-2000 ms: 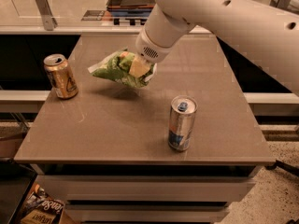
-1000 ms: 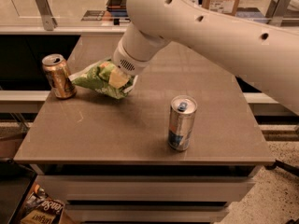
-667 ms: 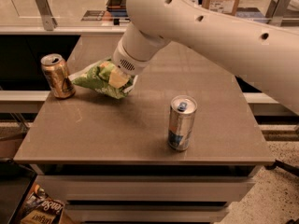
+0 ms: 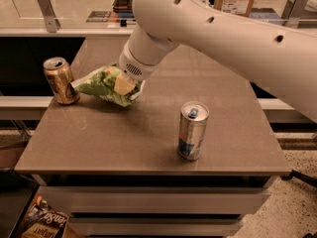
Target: Move green jalapeno chip bag near orange can
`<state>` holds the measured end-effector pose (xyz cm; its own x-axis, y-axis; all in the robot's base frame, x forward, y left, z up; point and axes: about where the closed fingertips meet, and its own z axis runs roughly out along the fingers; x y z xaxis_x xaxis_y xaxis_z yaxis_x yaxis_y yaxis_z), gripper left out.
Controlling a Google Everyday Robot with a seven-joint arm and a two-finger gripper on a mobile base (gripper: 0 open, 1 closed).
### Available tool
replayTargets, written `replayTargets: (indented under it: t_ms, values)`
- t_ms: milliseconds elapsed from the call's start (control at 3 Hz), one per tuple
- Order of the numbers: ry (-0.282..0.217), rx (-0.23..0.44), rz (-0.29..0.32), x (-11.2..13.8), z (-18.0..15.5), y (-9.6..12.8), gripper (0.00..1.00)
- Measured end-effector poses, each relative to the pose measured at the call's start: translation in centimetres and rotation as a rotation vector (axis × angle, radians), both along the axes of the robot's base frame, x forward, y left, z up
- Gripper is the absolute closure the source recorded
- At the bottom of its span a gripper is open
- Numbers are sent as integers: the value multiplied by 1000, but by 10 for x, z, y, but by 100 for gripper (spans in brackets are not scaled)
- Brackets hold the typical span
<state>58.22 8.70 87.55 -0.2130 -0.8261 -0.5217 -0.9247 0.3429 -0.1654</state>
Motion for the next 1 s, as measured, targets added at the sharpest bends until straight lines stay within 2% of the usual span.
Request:
replayTargets:
  t_ms: [333,667,1000]
  values:
    - [0,-1,2,-1,0,1,12]
    - [-1,-2,4,-2,0,2,0]
    - [-1,-2,4,-2,0,2,0]
